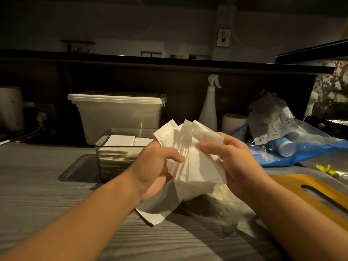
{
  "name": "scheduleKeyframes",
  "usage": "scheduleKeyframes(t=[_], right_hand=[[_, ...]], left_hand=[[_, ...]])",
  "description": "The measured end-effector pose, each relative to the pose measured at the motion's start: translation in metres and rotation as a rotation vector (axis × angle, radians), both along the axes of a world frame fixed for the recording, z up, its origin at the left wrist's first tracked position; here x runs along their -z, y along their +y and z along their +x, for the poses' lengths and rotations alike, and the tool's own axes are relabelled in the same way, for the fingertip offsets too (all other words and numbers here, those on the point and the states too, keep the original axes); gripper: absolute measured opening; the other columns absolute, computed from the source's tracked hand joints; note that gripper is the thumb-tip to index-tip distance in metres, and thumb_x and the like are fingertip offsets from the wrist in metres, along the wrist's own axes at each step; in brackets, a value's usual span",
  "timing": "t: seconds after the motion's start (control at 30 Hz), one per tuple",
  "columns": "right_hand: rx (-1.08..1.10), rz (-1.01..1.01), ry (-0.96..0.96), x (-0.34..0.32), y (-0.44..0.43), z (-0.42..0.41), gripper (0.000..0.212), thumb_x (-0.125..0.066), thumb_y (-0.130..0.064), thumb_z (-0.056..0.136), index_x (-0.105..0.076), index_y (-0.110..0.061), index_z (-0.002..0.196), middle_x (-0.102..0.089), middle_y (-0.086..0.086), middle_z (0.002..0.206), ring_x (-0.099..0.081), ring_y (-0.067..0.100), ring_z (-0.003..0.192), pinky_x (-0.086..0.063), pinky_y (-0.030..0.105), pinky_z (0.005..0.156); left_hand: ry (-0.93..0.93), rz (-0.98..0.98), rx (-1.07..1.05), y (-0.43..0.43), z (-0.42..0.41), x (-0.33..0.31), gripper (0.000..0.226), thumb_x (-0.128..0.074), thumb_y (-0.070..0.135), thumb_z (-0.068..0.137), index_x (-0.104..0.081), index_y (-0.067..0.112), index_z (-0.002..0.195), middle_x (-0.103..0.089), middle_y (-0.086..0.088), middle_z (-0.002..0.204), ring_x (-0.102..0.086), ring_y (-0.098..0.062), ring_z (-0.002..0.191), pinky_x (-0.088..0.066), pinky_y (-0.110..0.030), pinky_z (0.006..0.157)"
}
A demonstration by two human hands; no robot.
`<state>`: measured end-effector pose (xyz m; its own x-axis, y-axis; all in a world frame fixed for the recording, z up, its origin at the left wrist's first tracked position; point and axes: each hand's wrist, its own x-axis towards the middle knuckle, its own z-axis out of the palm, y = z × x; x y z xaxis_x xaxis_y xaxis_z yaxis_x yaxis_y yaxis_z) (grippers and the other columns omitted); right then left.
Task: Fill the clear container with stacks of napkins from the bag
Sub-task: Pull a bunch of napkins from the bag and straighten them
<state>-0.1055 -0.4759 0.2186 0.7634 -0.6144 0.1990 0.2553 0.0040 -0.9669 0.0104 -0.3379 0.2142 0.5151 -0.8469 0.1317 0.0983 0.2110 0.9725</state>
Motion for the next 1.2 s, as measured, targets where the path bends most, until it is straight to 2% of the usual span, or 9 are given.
scheduleKeyframes(t=[0.17, 0.4, 0.57, 0.63, 0.7, 0.77, 0.9, 1.0, 1.2], right_hand=[[0.077, 0.065, -0.071, -0.002, -0.003, 0.000, 0.028, -0.071, -0.011, 0.086, -0.070, -0.018, 0.113, -0.075, 0.002, 0.104, -0.074, 0.023, 0.094, -0.061, 0.045, 0.079], [0.191, 0.151, -0.123, -0.006, -0.013, -0.004, 0.023, -0.068, -0.009, 0.088, -0.068, -0.024, 0.106, -0.075, -0.001, 0.096, -0.070, 0.026, 0.096, -0.059, 0.045, 0.070], [0.065, 0.226, -0.101, -0.009, -0.019, -0.012, 0.035, -0.065, -0.013, 0.077, -0.066, -0.018, 0.111, -0.068, 0.009, 0.107, -0.066, 0.032, 0.094, -0.058, 0.042, 0.069], [-0.030, 0.133, -0.031, -0.009, -0.017, -0.013, 0.040, -0.067, -0.012, 0.068, -0.065, -0.014, 0.107, -0.068, 0.010, 0.098, -0.068, 0.031, 0.085, -0.057, 0.038, 0.062], [-0.076, -0.020, 0.030, -0.007, -0.012, -0.009, 0.029, -0.067, -0.004, 0.069, -0.068, -0.010, 0.097, -0.070, 0.008, 0.087, -0.070, 0.025, 0.076, -0.056, 0.034, 0.059], [-0.108, -0.179, 0.067, -0.004, -0.008, -0.006, 0.023, -0.070, -0.001, 0.071, -0.070, -0.008, 0.093, -0.072, 0.007, 0.086, -0.070, 0.021, 0.078, -0.056, 0.033, 0.064], [-0.096, -0.404, 0.079, 0.003, 0.002, -0.003, 0.030, -0.077, -0.019, 0.069, -0.073, -0.017, 0.099, -0.075, 0.002, 0.096, -0.072, 0.020, 0.093, -0.058, 0.042, 0.082], [-0.014, -0.455, 0.089, 0.008, 0.011, 0.003, 0.023, -0.077, -0.016, 0.083, -0.071, -0.025, 0.103, -0.074, -0.004, 0.099, -0.070, 0.016, 0.096, -0.058, 0.046, 0.088], [0.063, -0.468, 0.134, 0.009, 0.017, 0.006, 0.023, -0.074, -0.017, 0.086, -0.068, -0.030, 0.105, -0.072, -0.009, 0.102, -0.066, 0.011, 0.101, -0.057, 0.039, 0.091]], left_hand=[[0.228, -0.051, -0.004, 0.001, 0.001, -0.002, 0.033, -0.052, 0.000, 0.088, -0.063, 0.010, 0.117, -0.076, -0.012, 0.094, -0.073, -0.026, 0.085, -0.060, -0.031, 0.065], [0.189, -0.098, -0.096, 0.002, 0.003, -0.008, 0.034, -0.047, -0.005, 0.096, -0.062, 0.015, 0.119, -0.075, -0.010, 0.109, -0.072, -0.029, 0.102, -0.058, -0.045, 0.088], [0.181, -0.158, -0.196, 0.007, 0.012, -0.016, 0.033, -0.048, -0.005, 0.097, -0.060, 0.023, 0.110, -0.072, -0.007, 0.108, -0.069, -0.027, 0.100, -0.060, -0.042, 0.080], [0.141, -0.151, -0.239, 0.008, 0.017, -0.016, 0.034, -0.052, -0.004, 0.096, -0.057, 0.026, 0.111, -0.068, -0.007, 0.115, -0.066, -0.027, 0.105, -0.058, -0.043, 0.083], [0.122, -0.136, -0.258, 0.008, 0.019, -0.014, 0.033, -0.053, -0.003, 0.095, -0.058, 0.025, 0.111, -0.066, -0.008, 0.118, -0.064, -0.028, 0.108, -0.057, -0.043, 0.085], [0.109, -0.111, -0.253, 0.006, 0.018, -0.012, 0.031, -0.052, -0.003, 0.095, -0.059, 0.022, 0.112, -0.067, -0.008, 0.117, -0.064, -0.028, 0.106, -0.058, -0.040, 0.080], [0.121, -0.085, -0.203, 0.003, 0.011, -0.008, 0.030, -0.048, 0.003, 0.098, -0.060, 0.016, 0.122, -0.071, -0.010, 0.113, -0.066, -0.029, 0.104, -0.060, -0.039, 0.077], [0.224, -0.110, -0.103, 0.002, 0.006, -0.008, 0.028, -0.047, 0.011, 0.100, -0.060, 0.008, 0.125, -0.075, -0.013, 0.108, -0.071, -0.030, 0.100, -0.060, -0.041, 0.079], [0.306, -0.126, -0.053, 0.000, 0.003, -0.008, 0.036, -0.043, 0.030, 0.104, -0.054, 0.005, 0.128, -0.072, -0.017, 0.113, -0.071, -0.031, 0.102, -0.057, -0.042, 0.084]])
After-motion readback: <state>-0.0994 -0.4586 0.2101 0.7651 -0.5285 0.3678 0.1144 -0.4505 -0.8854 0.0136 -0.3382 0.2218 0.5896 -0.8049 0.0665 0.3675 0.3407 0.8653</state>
